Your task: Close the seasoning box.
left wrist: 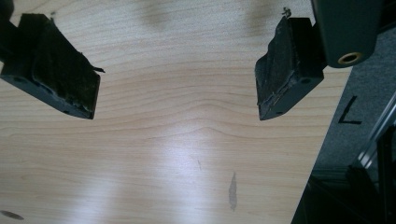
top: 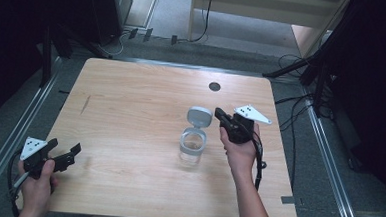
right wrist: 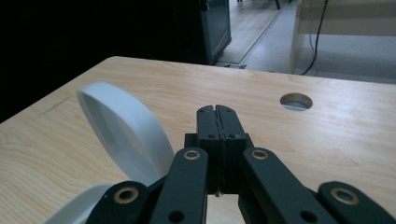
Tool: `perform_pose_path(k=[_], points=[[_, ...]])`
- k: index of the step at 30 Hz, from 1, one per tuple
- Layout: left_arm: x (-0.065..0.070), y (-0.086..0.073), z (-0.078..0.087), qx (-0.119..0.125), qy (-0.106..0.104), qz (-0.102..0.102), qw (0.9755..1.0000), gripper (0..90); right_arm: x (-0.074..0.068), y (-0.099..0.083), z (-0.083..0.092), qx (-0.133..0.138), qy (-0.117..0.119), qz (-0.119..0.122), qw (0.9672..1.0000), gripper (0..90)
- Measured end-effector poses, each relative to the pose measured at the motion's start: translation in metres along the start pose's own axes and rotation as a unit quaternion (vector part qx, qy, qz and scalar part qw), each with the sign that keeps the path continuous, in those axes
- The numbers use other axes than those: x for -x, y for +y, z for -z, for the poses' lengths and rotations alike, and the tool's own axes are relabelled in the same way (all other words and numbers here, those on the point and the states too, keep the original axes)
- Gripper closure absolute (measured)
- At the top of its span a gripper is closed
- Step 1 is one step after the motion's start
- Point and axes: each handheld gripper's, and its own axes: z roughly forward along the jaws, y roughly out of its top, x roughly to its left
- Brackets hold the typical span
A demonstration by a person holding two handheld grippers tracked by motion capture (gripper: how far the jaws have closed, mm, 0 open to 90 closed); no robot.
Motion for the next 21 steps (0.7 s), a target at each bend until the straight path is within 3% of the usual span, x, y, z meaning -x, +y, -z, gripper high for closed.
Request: perform_pose_path(k=[5, 9, 17, 19, 21], points=[[0.000, 0.000, 0.000, 0.000, 0.000, 0.000, 1.0000, 14.0, -0.007, 0.007, 0.004, 0.007, 0.024, 0.006, 0.9997, 90.0], [0.000, 0.000, 0.000, 0.000, 0.000, -0.001, 1.0000, 14.1, -0.015, -0.002, 0.013, 0.001, 0.040, 0.015, 0.9991, 90.0], [0.001, 0.000, 0.000, -0.003, 0.002, -0.004, 1.0000, 14.1, -0.008, -0.012, 0.028, 0.010, 0.026, 0.006, 0.9996, 90.0], [0.001, 0.000, 0.000, -0.003, 0.002, -0.004, 1.0000, 14.1, -0.003, -0.014, 0.031, 0.016, 0.017, 0.005, 0.9997, 83.0], [0.001, 0.000, 0.000, -0.003, 0.002, -0.004, 1.0000, 14.1, 0.001, -0.016, 0.035, 0.024, 0.014, 0.003, 0.9996, 66.5]])
